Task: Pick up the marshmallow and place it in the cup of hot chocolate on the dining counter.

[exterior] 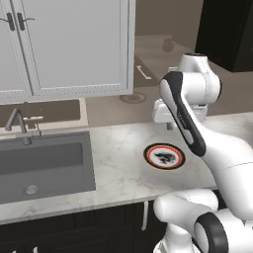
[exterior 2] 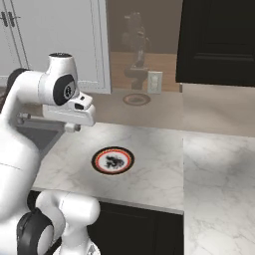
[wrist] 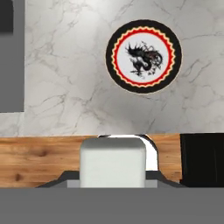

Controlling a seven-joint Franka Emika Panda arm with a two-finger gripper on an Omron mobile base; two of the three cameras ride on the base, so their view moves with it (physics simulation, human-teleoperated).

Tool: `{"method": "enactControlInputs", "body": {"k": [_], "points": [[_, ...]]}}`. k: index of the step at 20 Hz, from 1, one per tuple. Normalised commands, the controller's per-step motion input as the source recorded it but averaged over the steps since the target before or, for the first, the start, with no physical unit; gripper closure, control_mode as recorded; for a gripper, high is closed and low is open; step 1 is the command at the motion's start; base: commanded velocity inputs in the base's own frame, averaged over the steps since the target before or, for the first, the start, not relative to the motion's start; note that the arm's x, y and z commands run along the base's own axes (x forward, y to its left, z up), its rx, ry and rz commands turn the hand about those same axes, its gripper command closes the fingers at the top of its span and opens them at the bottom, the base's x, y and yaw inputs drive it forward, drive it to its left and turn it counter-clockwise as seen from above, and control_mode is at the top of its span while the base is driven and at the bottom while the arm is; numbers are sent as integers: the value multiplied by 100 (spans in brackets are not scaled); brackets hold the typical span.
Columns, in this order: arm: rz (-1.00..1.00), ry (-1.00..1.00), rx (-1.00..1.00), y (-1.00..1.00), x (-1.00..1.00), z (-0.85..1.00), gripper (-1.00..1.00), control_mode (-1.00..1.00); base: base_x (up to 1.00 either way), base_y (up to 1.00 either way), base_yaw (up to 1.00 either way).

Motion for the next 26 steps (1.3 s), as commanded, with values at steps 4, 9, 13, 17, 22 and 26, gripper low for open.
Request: {"method": "enactControlInputs", "body": {"k": [4, 9, 13, 17, 22, 26], "points": [[-15, -6, -1, 1, -52, 13, 100, -100, 0, 0, 0], [-11, -6, 0, -9, -47, 9, 100, -100, 0, 0, 0], [-2, -7, 0, -5, -35, 5, 100, -100, 0, 0, 0], [3, -4, 0, -6, -7, 2, 100, -100, 0, 0, 0], [6, 0, 0, 0, 0, 0, 100, -100, 0, 0, 0], [4, 3, 0, 0, 0, -8, 100, -100, 0, 0, 0]]}}
